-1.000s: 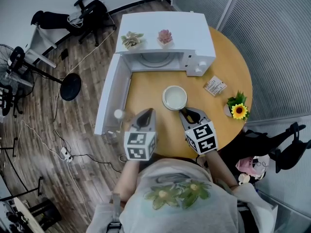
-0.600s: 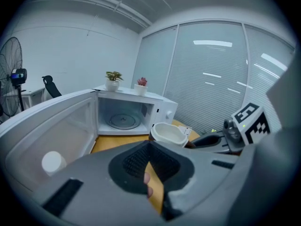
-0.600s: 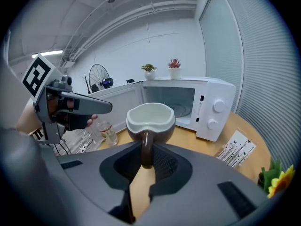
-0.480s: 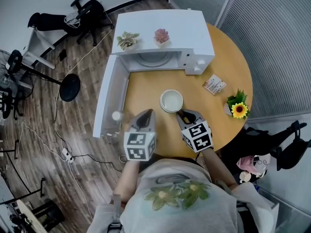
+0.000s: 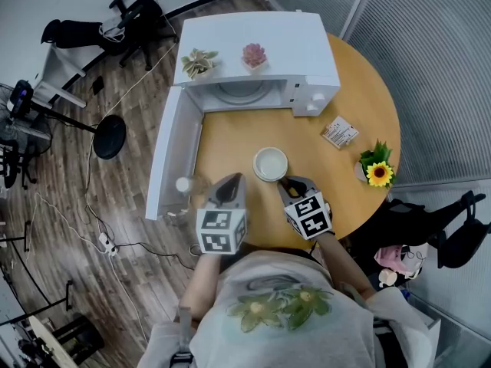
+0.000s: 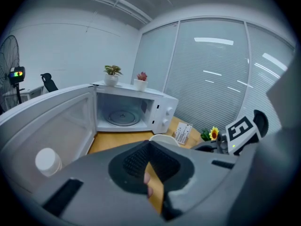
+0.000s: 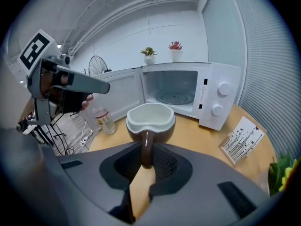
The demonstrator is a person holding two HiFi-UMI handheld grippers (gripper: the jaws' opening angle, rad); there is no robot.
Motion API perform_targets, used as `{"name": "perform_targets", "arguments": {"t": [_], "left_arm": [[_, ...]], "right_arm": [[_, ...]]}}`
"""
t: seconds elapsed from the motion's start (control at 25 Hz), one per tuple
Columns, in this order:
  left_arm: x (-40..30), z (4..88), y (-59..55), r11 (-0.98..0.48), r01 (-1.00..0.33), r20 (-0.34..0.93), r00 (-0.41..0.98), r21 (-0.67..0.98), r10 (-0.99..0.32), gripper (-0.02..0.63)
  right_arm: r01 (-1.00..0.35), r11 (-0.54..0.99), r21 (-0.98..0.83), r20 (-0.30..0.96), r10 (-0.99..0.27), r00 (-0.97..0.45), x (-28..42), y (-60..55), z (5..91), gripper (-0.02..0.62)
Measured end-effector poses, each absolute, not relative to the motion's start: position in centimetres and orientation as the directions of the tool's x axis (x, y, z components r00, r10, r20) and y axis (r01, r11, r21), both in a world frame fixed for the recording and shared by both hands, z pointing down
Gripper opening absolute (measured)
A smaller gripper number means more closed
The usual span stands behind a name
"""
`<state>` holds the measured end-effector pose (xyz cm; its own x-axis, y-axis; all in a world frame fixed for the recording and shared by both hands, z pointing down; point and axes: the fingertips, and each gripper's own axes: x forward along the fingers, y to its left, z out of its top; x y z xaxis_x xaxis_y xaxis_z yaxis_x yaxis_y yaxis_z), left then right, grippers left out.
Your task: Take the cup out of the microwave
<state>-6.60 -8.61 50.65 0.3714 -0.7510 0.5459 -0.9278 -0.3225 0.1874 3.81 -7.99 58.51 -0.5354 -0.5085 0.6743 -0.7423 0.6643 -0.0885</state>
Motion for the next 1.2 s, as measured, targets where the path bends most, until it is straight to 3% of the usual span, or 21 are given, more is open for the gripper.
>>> {"name": "perform_targets", "arguments": {"t": [1.2], "left_arm": [[-6.5,52.5,-9.4,-0.324,-0.928,0.593,0.368,0.185,-0.716,0.002]], "right_arm": [[-0.726,0.680,-0.107,0.758,-0.416,-0.502,3.4,-8.5,65.9,0.061]]}}
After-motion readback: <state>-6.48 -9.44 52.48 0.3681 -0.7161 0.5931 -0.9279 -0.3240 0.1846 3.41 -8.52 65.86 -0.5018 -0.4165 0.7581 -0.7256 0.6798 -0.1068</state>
